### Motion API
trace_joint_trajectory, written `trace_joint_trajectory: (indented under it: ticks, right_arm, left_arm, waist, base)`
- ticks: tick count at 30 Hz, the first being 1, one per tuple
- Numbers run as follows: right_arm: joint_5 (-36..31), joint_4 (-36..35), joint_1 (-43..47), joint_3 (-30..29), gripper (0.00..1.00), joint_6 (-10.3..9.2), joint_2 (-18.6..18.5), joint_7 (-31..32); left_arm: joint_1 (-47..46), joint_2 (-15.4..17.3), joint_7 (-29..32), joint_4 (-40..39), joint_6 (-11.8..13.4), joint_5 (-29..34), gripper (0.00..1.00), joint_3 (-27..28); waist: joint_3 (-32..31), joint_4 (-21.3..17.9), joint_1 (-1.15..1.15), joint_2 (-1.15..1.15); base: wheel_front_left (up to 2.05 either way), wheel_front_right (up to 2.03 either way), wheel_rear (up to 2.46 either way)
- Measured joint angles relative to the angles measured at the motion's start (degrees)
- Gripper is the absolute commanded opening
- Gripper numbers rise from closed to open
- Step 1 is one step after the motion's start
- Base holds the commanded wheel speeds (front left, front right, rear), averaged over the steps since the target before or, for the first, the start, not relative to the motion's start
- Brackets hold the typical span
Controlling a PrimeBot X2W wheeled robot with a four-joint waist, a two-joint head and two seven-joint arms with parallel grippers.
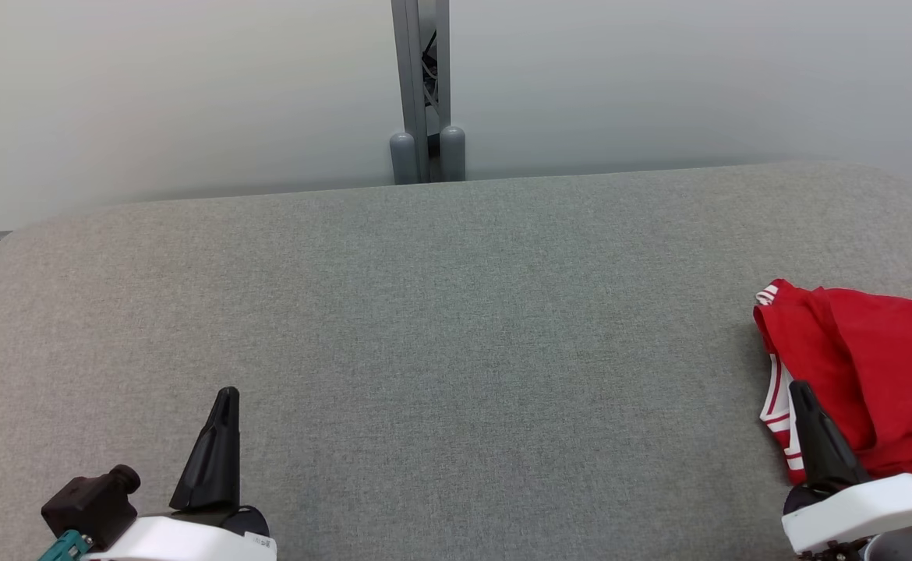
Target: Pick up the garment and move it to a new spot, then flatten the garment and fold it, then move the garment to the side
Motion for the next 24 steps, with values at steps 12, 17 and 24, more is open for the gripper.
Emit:
trace_joint_trajectory:
  ticks: [12, 17, 24]
  right_arm:
    - [9.8, 1.6, -1.2, -4.0, 0.0, 0.0, -0.3, 5.6]
    - [12.8, 2.1, -1.4, -5.3, 0.0, 0.0, -0.3, 7.4]
    - [17.5, 2.9, -2.0, -7.6, 0.0, 0.0, -0.3, 10.4]
  left_arm:
    - [0.9, -1.2, -0.5, -0.4, -1.4, -9.3, 0.0, -0.1]
    - [0.9, -1.6, -0.7, -0.6, -1.7, -12.1, 0.0, -0.1]
    - [1.2, -2.1, -0.9, -0.8, -2.5, -16.7, 0.0, -0.1]
  waist:
    - [0.0, 0.1, 0.0, 0.0]
    - [0.0, 0.1, 0.0, 0.0]
    - [-0.1, 0.2, 0.0, 0.0]
  base:
    - [0.0, 0.0, 0.0]
    - [0.0, 0.0, 0.0]
    - [0.0, 0.0, 0.0]
